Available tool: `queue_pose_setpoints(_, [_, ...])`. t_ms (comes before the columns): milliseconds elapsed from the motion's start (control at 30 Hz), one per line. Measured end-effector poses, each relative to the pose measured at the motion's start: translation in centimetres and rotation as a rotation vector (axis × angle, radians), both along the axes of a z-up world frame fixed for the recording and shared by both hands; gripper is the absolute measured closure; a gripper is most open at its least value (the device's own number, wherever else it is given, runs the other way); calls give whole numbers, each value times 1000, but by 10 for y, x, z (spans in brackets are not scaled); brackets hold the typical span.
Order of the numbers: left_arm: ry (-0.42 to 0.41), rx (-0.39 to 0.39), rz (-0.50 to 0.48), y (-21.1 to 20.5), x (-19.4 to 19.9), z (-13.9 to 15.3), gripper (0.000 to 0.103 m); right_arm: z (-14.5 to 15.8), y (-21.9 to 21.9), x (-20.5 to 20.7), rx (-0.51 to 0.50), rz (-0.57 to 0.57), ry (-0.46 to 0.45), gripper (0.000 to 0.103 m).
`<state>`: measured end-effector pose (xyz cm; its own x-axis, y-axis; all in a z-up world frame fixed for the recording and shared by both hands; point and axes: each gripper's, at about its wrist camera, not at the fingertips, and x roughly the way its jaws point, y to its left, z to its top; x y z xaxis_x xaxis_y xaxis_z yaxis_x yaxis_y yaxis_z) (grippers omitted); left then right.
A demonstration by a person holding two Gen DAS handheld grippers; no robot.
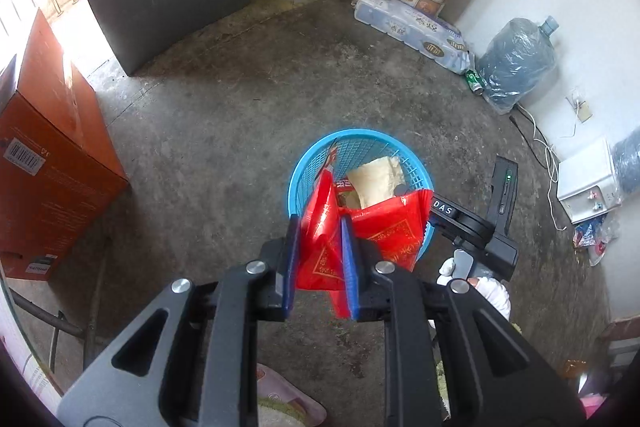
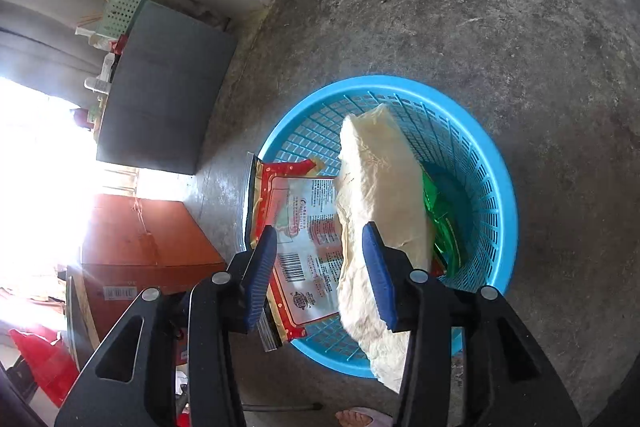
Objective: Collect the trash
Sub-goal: 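Carry both bags over the blue wastebasket and open both tools to drop them, then turn both open tools from the wastebasket back over the table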
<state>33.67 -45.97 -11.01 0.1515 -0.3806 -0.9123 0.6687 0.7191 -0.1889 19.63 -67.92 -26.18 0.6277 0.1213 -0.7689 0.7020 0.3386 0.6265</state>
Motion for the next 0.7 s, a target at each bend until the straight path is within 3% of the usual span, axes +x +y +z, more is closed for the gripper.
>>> queue_pose_setpoints(200, [15,8,-8,-48,4,-23,81,43,-6,-58,-48,-59,-89,59])
queue_pose_setpoints(233, [18,3,-11,-59,6,-29,71,49,-4,-68,-62,-65,-87,59])
queue_pose_setpoints(267, [27,8,-17,-72,6,-36,49,54,-2,-79,-72,-72,-83,59])
queue_pose_setpoints(333, [41,12,-3,-83,7,-45,35,64,2,-100,-92,-79,-81,59])
queue_pose_setpoints(433, [96,-25,0,-83,4,-44,35,74,10,-129,-122,-89,-72,59])
queue_pose_setpoints(533, [92,-65,9,-69,0,-28,35,82,19,-146,-151,-77,-55,58])
queue_pose_setpoints(700, [49,-179,25,-18,-10,35,35,110,41,-156,-206,-38,-68,59])
